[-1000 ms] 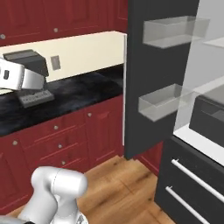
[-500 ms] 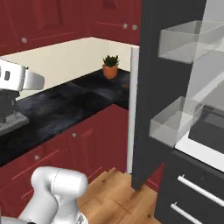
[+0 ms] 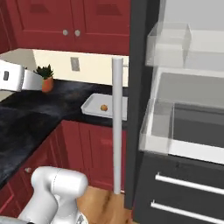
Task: Pick the mango and apple from the fridge and place them inside the tupperware on the counter.
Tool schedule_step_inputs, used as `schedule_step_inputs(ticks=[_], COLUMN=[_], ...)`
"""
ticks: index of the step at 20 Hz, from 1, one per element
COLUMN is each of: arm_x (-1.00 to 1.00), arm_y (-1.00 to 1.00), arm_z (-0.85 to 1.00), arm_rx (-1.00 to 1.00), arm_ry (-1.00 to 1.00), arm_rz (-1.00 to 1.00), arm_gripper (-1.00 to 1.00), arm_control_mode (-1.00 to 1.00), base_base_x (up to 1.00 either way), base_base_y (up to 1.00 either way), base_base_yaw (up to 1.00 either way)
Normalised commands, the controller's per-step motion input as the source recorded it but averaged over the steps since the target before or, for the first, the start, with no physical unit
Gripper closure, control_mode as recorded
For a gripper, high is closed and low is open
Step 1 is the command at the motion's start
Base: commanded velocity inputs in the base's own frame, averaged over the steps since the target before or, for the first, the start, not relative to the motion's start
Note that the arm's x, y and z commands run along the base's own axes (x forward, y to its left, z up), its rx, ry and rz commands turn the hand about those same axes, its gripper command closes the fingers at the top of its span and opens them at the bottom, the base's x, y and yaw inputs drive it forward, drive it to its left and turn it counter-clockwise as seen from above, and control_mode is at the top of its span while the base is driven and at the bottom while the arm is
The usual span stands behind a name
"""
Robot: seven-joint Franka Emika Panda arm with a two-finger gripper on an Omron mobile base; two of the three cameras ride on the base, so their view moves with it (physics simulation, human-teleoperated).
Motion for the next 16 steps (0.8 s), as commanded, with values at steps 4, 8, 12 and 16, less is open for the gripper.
schedule_step_inputs(ticks=[4, 8, 12, 16], arm_x=[0.00, 0.00, 0.00, 0.00], arm_y=[0.00, 0.00, 0.00, 0.00], arm_z=[0.00, 0.00, 0.00, 0.00], arm_rx=[0.00, 0.00, 0.00, 0.00], arm_ry=[0.00, 0.00, 0.00, 0.00], arm_rz=[0.00, 0.00, 0.00, 0.00], arm_gripper=[1.00, 1.00, 1.00, 1.00], arm_control_mode=[1.00, 1.00, 1.00, 1.00], base_base_x=[0.94, 0.96, 0.88, 0.58], base_base_y=[0.34, 0.25, 0.07, 0.00], base_base_yaw=[-0.57, -0.45, -0.19, 0.00])
